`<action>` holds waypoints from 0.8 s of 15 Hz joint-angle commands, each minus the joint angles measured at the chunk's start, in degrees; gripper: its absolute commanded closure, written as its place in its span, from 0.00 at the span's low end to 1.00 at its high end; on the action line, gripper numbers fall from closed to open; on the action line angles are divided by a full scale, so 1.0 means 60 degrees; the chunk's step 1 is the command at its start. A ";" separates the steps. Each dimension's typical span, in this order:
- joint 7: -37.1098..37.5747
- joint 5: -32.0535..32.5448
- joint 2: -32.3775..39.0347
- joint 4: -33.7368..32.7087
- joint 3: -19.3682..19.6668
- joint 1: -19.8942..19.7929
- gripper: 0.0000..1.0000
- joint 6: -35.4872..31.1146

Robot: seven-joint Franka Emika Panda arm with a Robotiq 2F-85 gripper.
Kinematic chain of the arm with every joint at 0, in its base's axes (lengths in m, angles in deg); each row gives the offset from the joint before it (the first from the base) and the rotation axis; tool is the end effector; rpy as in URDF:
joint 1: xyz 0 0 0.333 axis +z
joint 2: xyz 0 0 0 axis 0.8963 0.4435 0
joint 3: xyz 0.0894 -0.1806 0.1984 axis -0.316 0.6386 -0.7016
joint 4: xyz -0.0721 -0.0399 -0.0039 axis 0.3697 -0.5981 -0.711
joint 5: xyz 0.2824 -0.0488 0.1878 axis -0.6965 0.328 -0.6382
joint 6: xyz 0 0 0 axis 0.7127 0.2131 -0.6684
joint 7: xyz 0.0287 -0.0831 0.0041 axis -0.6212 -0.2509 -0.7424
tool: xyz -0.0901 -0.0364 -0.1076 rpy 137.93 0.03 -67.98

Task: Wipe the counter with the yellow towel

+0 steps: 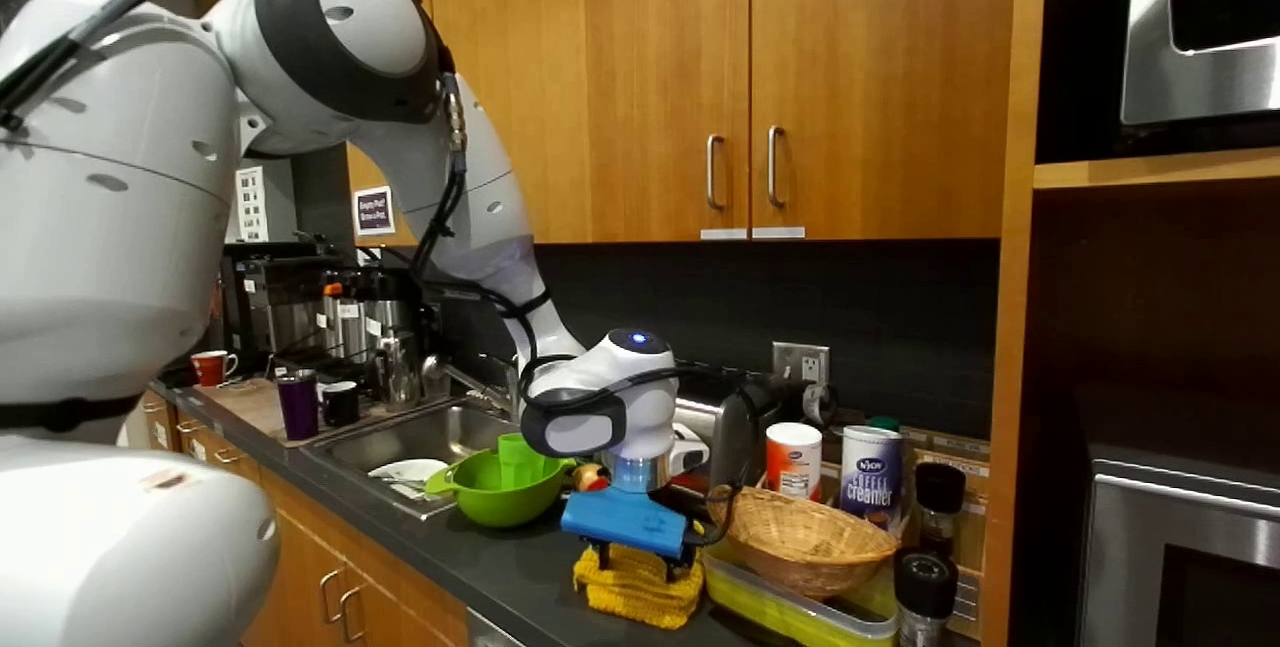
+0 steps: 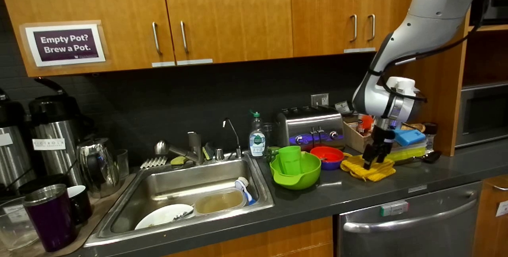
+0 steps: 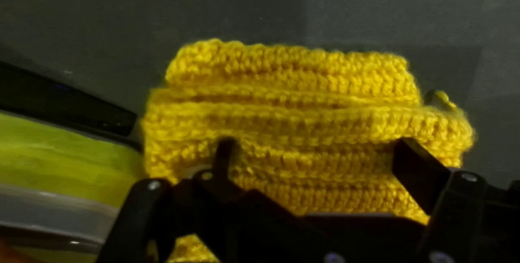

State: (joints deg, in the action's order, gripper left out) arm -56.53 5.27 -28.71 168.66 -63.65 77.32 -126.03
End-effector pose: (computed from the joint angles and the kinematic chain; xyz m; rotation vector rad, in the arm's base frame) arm 0.4480 -0.1066 0.1775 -3.0206 -0.2401 -0.3221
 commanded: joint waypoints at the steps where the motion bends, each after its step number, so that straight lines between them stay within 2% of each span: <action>1: -0.0429 -0.0629 0.0455 -0.0392 -0.0342 -0.0329 0.00 0.0294; 7: -0.0590 -0.0979 0.0846 -0.0665 -0.0580 -0.0518 0.00 0.0518; 9: -0.0582 -0.0938 0.0863 -0.0701 -0.0592 -0.0530 0.26 0.0515; 12: -0.0548 -0.0889 0.0839 -0.0713 -0.0585 -0.0521 0.44 0.0509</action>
State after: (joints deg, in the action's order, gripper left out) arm -58.50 1.19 -25.51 165.32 -66.12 74.94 -123.85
